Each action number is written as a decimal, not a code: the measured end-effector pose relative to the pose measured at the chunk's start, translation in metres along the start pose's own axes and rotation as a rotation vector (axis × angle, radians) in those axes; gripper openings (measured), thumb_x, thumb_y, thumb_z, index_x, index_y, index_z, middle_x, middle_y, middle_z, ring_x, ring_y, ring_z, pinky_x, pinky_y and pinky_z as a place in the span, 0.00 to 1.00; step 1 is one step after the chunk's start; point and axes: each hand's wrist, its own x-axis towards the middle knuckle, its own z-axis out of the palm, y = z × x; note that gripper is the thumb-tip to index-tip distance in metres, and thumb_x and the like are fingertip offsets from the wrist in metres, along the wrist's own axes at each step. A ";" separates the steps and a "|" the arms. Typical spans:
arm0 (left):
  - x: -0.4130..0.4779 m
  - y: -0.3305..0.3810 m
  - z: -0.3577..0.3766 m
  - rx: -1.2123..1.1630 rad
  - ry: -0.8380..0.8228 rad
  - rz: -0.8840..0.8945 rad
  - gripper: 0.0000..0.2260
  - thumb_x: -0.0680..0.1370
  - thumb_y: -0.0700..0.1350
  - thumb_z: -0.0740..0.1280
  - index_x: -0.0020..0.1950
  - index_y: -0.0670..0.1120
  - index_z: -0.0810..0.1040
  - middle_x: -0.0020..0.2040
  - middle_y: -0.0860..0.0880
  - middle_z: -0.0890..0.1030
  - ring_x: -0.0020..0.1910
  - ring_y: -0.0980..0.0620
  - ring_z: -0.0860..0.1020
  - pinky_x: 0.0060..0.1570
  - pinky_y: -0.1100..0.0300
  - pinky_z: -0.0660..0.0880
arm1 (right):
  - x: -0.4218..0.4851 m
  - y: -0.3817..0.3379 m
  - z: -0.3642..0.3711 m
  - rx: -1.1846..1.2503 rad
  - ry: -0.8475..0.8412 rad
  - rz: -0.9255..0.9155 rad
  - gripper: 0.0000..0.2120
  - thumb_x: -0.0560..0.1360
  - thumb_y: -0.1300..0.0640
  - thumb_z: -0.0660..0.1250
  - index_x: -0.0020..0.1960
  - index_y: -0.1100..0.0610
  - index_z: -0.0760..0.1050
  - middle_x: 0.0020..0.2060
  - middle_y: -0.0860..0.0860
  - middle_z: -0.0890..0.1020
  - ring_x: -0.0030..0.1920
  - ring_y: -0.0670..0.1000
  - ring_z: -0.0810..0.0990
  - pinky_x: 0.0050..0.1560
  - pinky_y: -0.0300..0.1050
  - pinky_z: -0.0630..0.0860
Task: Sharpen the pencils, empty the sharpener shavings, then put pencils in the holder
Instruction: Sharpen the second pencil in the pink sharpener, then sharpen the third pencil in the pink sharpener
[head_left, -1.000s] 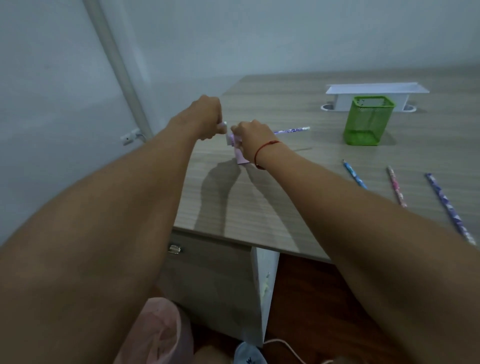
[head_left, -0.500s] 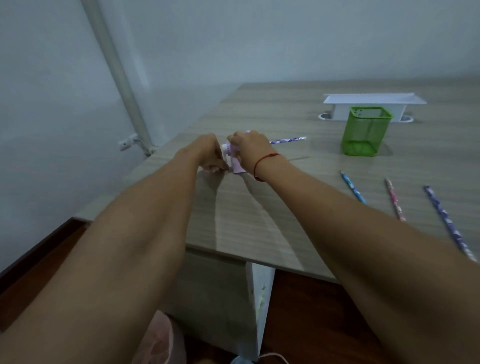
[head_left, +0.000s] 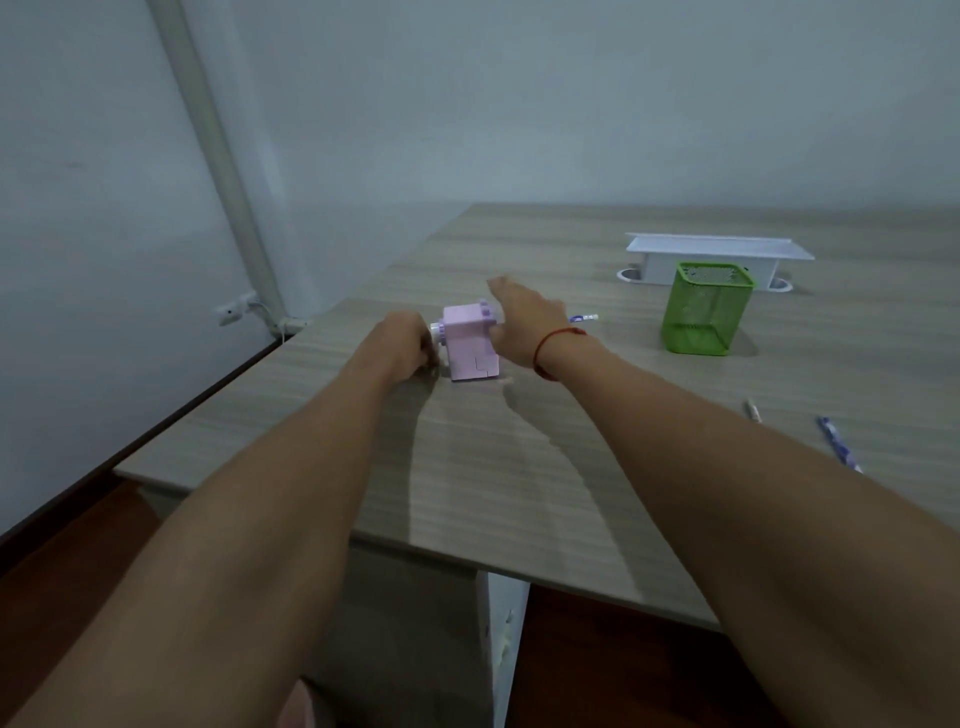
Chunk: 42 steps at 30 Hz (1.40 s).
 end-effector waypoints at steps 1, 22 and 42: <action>0.000 0.002 -0.001 0.021 -0.023 -0.012 0.04 0.70 0.39 0.72 0.41 0.38 0.84 0.42 0.34 0.83 0.43 0.39 0.82 0.43 0.54 0.76 | -0.001 0.003 0.003 -0.088 -0.024 0.020 0.23 0.77 0.61 0.58 0.72 0.53 0.63 0.69 0.53 0.72 0.67 0.57 0.72 0.66 0.51 0.65; -0.061 0.078 -0.023 0.056 -0.095 0.238 0.30 0.63 0.48 0.79 0.63 0.48 0.77 0.60 0.44 0.80 0.58 0.44 0.76 0.57 0.54 0.74 | -0.073 0.028 -0.009 -0.259 0.016 0.003 0.15 0.79 0.67 0.55 0.63 0.62 0.75 0.59 0.61 0.79 0.60 0.61 0.78 0.58 0.51 0.74; -0.088 0.065 -0.031 0.019 -0.093 0.118 0.39 0.60 0.49 0.81 0.70 0.50 0.71 0.69 0.47 0.73 0.68 0.46 0.70 0.64 0.56 0.68 | -0.113 0.046 -0.036 -0.302 0.119 0.170 0.11 0.79 0.62 0.61 0.59 0.60 0.77 0.54 0.59 0.81 0.54 0.61 0.81 0.49 0.48 0.76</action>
